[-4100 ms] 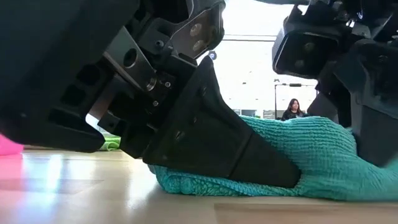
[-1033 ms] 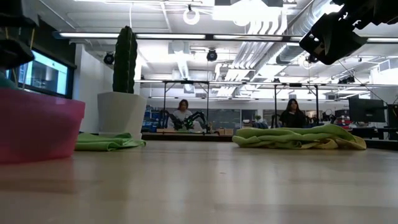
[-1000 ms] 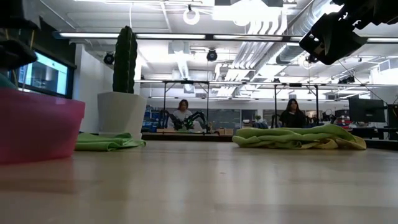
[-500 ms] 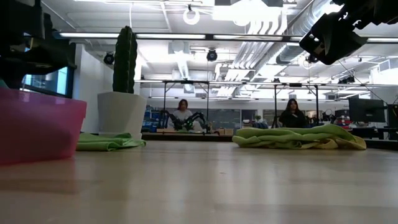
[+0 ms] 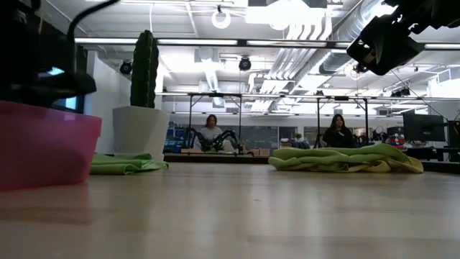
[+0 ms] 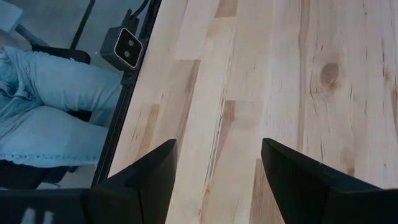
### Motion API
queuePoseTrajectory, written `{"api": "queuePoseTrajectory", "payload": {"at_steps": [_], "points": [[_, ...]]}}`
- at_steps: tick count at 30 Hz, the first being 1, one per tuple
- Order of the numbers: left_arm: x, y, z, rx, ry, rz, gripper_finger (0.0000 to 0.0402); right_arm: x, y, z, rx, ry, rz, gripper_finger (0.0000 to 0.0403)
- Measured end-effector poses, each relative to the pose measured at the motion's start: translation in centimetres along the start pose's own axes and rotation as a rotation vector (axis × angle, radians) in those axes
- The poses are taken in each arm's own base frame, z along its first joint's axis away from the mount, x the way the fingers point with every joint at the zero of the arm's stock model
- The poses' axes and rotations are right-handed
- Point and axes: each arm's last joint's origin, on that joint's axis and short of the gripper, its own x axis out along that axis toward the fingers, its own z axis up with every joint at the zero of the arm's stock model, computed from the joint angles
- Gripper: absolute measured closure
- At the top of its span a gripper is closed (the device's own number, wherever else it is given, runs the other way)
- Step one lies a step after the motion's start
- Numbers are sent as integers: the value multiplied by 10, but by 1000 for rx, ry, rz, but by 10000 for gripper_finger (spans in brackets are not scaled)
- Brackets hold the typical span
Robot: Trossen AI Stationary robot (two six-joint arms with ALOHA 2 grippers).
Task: Roll microfiber towels into tight, uniform cylinder then place into a basket
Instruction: Put the rolled blue towel into the red bin
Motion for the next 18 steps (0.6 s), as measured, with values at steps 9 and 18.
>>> {"api": "queuePoseTrajectory", "payload": {"at_steps": [9, 18], "points": [[16, -4, 2, -19, 69, 21, 333, 0, 0, 0, 0, 0, 0, 176], [16, -4, 1, -122, 78, 25, 298, 0, 0, 0, 0, 0, 1, 176]]}}
